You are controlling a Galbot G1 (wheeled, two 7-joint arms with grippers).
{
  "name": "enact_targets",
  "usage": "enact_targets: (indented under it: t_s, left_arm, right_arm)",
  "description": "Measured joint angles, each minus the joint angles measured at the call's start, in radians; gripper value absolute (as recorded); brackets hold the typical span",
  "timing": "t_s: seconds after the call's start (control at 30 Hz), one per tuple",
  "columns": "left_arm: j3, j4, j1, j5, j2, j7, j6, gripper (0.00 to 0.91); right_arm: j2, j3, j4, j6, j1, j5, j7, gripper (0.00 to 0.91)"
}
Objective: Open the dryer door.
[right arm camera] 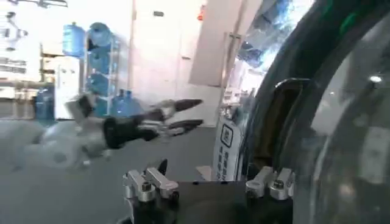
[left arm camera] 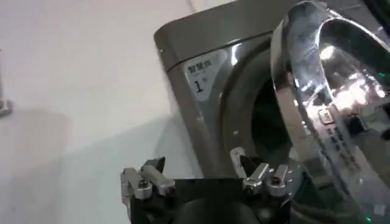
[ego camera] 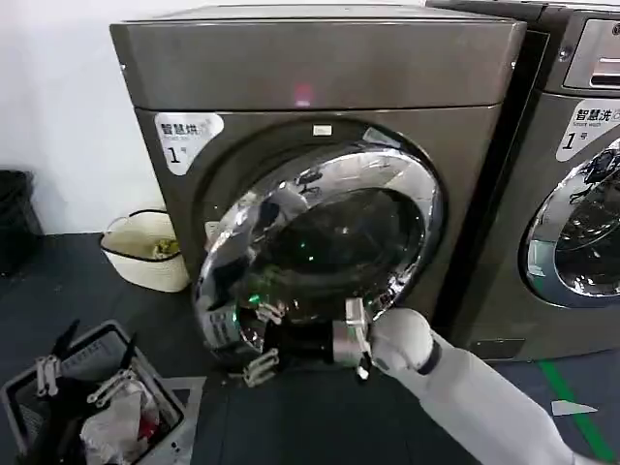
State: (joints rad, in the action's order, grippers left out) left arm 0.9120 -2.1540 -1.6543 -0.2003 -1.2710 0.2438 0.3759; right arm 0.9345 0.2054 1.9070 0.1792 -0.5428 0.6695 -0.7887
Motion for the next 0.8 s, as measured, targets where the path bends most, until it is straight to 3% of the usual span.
enact_targets:
  t_s: [0.43,0.8]
  left_arm:
    - [-0.103,0.052,0.103,-0.038,0.144,0.052,-0.031,0.907]
    - [-0.274,0.069,0.218,-0.001,0.239,0.09,-0.042,0.907]
  right_arm:
    - [-0.133,-0.133,0.148,-0.012,-0.158,0.003,-0.051,0.907]
    - [-0.191,-0.406,0.267,-0.025,-0.426,0.014,-0.005,0.907]
